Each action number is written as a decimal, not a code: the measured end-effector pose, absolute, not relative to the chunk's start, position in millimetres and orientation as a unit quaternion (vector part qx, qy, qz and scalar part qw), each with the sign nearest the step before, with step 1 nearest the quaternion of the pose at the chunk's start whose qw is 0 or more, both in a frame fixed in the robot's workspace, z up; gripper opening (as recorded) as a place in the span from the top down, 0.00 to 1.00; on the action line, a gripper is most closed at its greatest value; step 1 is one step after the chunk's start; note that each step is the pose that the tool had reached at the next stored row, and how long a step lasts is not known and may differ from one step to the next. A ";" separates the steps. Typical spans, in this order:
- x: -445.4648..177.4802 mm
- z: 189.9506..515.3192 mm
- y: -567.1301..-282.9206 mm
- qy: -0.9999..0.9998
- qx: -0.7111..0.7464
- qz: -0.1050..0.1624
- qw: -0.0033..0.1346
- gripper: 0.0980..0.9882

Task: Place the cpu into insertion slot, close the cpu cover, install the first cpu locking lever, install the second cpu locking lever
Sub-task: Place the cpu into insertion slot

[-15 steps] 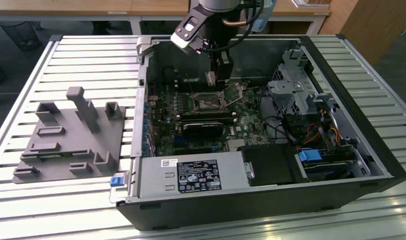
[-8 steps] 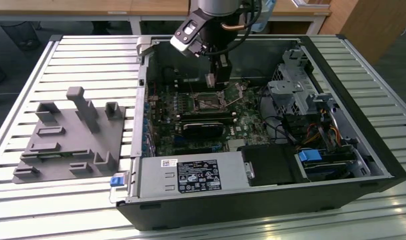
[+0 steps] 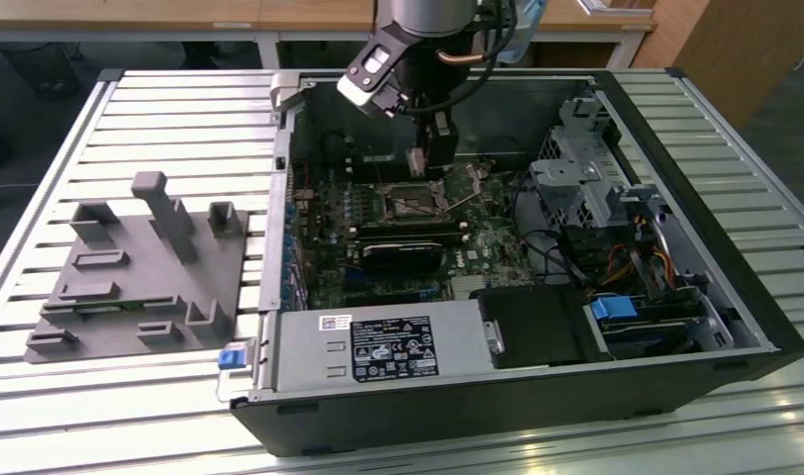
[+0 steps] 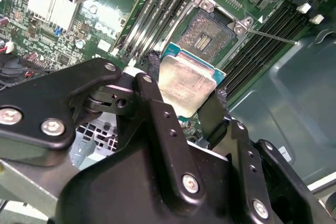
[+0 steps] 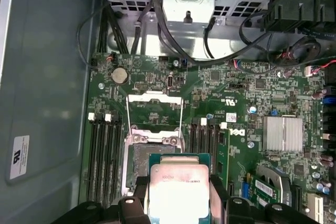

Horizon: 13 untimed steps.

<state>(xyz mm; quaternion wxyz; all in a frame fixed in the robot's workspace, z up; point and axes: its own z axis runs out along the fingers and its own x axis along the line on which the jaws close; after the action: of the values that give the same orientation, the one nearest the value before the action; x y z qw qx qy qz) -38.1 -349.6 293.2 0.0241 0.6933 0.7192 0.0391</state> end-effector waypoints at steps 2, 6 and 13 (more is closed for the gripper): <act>-38.1 291.9 -349.6 0.719 0.693 0.039 0.024 0.50; -38.2 290.2 -349.6 0.719 0.693 0.039 0.024 0.50; -38.2 286.5 -349.6 0.719 0.693 0.039 0.024 0.50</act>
<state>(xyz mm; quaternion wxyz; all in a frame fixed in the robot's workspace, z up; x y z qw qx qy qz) -38.2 -349.6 286.5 0.0241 0.6933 0.7192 0.0391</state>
